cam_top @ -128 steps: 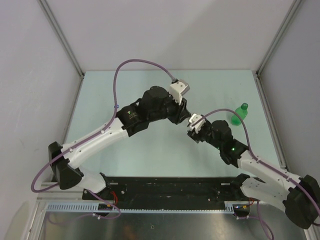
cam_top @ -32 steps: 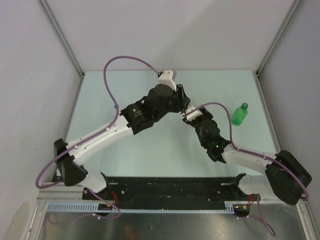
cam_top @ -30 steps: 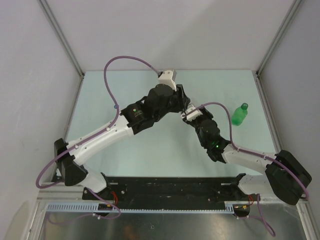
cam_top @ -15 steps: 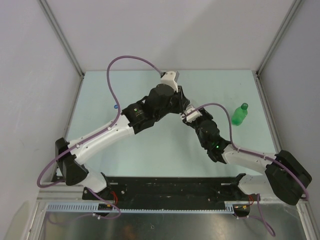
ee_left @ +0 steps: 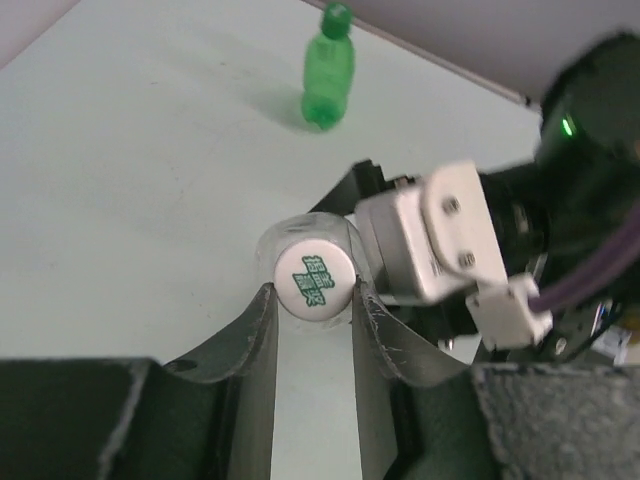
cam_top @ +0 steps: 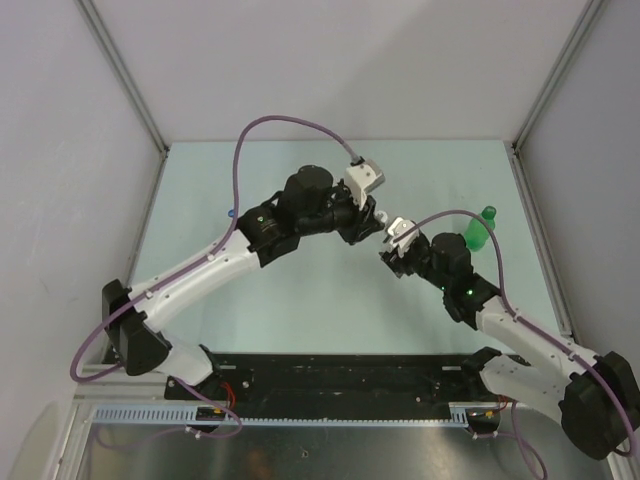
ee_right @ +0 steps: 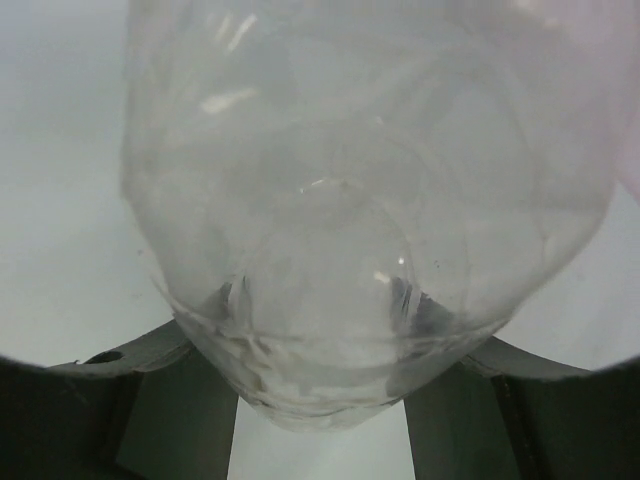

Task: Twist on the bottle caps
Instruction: Screw the bottle cap onto the plastic bottle.

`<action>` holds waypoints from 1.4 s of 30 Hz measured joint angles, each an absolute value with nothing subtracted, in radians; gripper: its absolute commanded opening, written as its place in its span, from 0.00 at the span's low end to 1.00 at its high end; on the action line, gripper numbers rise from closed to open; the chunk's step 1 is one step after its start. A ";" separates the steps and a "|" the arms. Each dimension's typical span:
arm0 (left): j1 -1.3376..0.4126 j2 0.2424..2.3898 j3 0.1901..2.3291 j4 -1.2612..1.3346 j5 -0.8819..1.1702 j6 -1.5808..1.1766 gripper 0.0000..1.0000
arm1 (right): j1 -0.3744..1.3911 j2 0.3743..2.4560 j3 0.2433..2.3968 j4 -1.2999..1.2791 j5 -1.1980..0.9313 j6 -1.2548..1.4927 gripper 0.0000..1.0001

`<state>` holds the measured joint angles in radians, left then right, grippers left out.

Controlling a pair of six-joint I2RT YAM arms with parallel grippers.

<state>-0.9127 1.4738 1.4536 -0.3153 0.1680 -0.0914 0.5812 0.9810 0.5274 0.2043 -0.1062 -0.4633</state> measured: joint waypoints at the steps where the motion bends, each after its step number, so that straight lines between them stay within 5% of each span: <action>1: -0.908 1.467 1.441 -0.315 0.208 -0.044 0.00 | 0.572 0.974 0.527 0.186 -0.140 -0.459 0.00; 20: -0.894 1.292 1.225 -0.369 0.712 0.562 0.00 | 0.508 0.882 0.550 -0.204 -0.822 -0.646 0.00; 22: -0.896 1.291 1.225 -0.375 0.735 0.570 0.16 | 0.508 0.871 0.550 -0.227 -0.842 -0.662 0.00; 25: -0.896 1.289 1.225 -0.376 0.741 0.571 0.70 | 0.508 0.868 0.551 -0.231 -0.844 -0.666 0.00; 27: -0.897 1.293 1.225 -0.372 0.714 0.553 0.92 | 0.517 0.868 0.559 -0.211 -0.829 -0.660 0.00; 33: -0.899 1.307 1.227 -0.362 0.498 0.404 0.99 | 0.531 0.891 0.601 -0.036 -0.603 -0.551 0.00; 42: -0.899 1.284 1.251 -0.331 0.078 0.004 1.00 | 0.610 1.042 0.595 0.248 0.004 -0.461 0.00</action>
